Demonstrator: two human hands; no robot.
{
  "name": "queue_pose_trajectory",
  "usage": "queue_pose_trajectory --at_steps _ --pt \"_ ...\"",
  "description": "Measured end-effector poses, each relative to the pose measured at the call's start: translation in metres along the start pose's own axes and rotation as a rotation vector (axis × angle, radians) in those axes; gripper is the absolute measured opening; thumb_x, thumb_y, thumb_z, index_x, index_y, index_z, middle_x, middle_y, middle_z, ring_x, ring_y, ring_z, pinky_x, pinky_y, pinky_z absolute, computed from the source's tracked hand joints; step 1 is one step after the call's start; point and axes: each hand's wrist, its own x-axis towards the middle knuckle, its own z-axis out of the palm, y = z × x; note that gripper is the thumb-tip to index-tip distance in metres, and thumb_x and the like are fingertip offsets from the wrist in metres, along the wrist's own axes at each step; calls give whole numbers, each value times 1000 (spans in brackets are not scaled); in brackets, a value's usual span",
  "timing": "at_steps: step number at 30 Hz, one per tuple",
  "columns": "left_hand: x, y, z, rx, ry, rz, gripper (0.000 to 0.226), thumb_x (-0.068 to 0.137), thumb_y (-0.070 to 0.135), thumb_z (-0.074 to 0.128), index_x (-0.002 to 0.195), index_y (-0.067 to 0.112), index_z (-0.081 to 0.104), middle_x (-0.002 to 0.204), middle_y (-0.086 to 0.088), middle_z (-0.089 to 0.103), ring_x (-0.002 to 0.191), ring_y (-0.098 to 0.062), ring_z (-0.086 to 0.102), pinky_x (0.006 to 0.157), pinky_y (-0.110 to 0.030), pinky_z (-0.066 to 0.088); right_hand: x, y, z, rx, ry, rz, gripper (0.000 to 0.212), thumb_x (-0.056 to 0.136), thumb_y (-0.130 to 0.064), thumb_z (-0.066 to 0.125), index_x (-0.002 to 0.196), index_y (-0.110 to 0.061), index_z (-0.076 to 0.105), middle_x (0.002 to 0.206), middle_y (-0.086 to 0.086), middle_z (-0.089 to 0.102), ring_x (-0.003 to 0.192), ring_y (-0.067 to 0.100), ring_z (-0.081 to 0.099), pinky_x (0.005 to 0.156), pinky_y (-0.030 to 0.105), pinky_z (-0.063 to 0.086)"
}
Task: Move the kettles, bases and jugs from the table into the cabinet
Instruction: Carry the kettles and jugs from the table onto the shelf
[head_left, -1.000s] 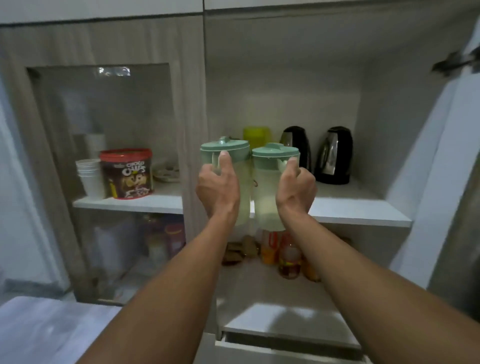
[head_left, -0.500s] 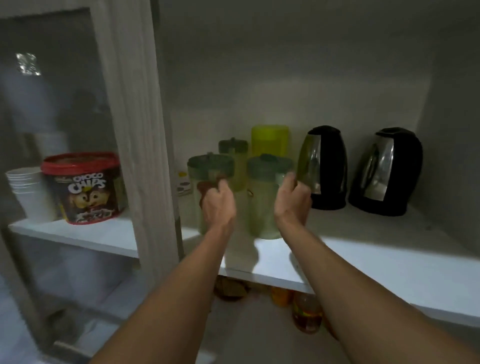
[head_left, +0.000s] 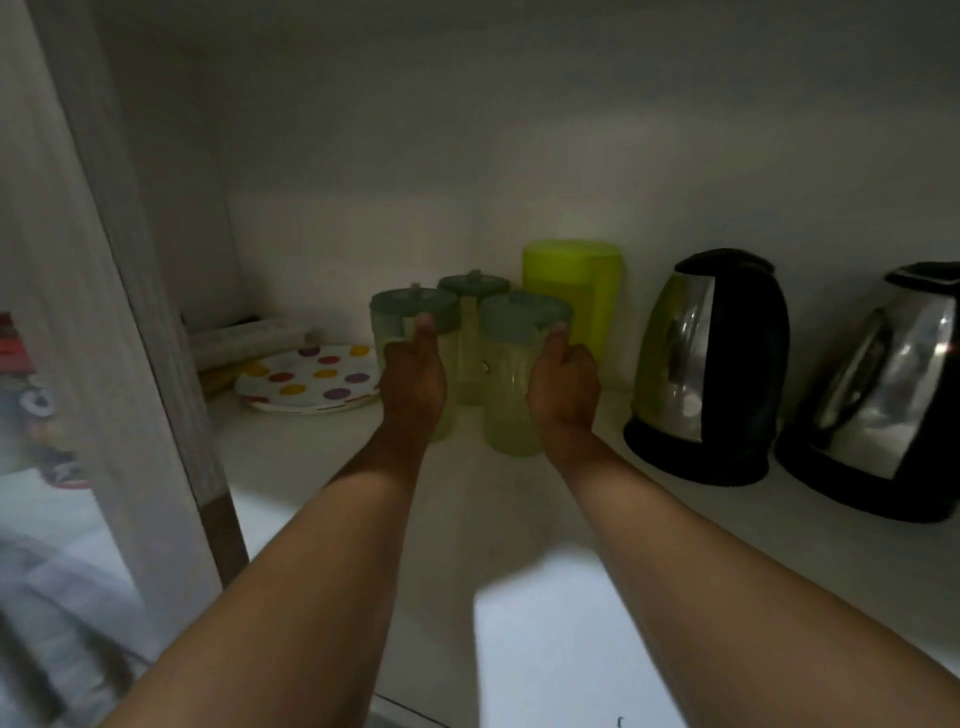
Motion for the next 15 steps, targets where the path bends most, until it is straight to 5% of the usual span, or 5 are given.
queue_pose_trajectory --at_steps 3,7,15 --pt "-11 7 -3 53 -47 -119 94 87 74 35 146 1 35 147 -19 43 133 -33 45 111 -40 34 -1 3 -10 -16 -58 59 60 97 -59 37 131 -9 43 131 19 56 118 35 55 83 35 39" --pt "-42 6 -15 284 -43 -111 93 92 68 32 151 -2 18 157 -22 25 143 -34 29 115 -41 23 -19 9 -30 -73 3 5 65 93 -61 45 137 -14 36 137 19 51 123 34 52 94 38 41" --pt "-175 21 -94 576 -163 256 44 104 41 33 113 3 53 119 -17 54 95 -24 54 77 -24 45 -140 -2 -96 -435 11 -224 56 97 -56 37 140 -20 41 142 17 46 129 37 45 103 46 37"
